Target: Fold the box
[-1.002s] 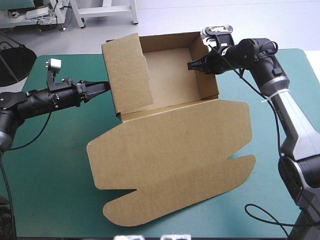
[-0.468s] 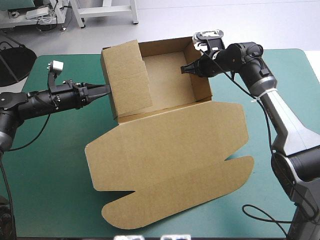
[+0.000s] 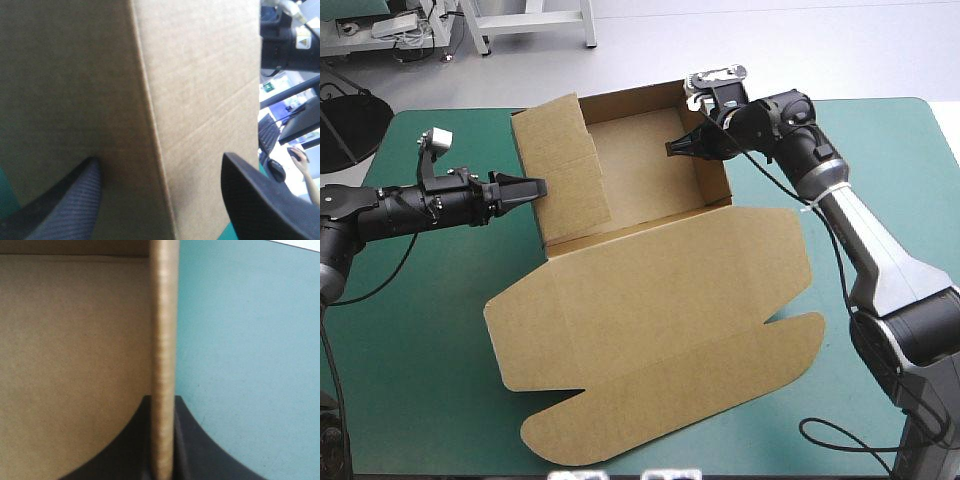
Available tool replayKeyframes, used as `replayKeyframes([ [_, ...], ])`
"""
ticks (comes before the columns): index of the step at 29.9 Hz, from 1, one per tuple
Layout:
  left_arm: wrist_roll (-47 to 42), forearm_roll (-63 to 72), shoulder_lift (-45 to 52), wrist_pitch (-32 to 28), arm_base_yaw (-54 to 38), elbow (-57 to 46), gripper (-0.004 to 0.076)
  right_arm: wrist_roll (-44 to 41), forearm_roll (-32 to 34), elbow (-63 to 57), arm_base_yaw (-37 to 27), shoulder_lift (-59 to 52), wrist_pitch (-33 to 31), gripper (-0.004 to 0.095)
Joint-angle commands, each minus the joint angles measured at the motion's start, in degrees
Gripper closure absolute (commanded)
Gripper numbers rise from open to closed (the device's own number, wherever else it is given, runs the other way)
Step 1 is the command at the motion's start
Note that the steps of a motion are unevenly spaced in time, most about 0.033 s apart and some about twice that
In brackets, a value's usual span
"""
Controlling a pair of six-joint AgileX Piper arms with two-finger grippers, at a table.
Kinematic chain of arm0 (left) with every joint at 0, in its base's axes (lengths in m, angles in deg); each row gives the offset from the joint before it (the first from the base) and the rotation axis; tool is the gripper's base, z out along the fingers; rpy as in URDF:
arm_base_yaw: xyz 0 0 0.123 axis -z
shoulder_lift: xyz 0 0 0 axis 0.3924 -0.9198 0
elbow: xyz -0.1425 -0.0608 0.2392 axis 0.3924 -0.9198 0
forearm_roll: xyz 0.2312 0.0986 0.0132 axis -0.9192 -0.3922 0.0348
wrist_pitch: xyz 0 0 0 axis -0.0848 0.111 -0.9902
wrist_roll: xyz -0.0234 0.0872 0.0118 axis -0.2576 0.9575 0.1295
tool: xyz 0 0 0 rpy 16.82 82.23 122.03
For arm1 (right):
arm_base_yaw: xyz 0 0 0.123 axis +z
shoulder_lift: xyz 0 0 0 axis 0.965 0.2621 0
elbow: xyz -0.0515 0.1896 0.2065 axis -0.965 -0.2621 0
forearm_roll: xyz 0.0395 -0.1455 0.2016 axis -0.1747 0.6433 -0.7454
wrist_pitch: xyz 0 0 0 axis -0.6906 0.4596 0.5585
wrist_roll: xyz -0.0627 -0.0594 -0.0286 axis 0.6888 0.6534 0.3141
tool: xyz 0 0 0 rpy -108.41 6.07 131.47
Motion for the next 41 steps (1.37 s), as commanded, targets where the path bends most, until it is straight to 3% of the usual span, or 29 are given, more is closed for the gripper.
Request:
replayKeyframes([
  [1, -1.13, 1.11, 2.12, -0.02, 0.30, 1.54, 0.0234, -1.99, -0.88, 1.79, 2.39, -2.99, 5.54, 0.0918],
  [8, -3.90, -7.22, 2.12, -4.31, 0.30, 1.54, 0.0251, -5.10, -0.77, 1.79, 5.23, -2.90, 8.50, 0.0918],
  [18, -6.78, -15.96, 2.02, -19.04, 0.30, 1.54, 0.0282, -6.19, -1.31, 1.79, 9.36, -2.90, 8.42, 0.0915],
  [22, -7.42, -19.99, 2.02, -22.17, 0.30, 1.54, 0.0452, -5.91, -0.56, 1.79, 10.03, -2.90, 5.73, 0.0915],
  [26, -7.58, -23.83, 2.02, -22.77, 0.30, 1.54, 0.0719, -5.59, 1.04, 1.79, 10.03, -2.90, 3.36, 0.0915],
  [34, -8.72, -25.98, 2.02, -21.04, 0.90, 1.54, 0.0732, -5.75, 3.43, 1.79, 10.03, -2.90, -2.43, 0.0917],
  [41, -21.18, -44.88, 2.02, -20.30, 10.43, 6.60, 0.0733, -8.14, 6.08, 1.79, 10.03, -2.90, -9.46, 0.0918],
])
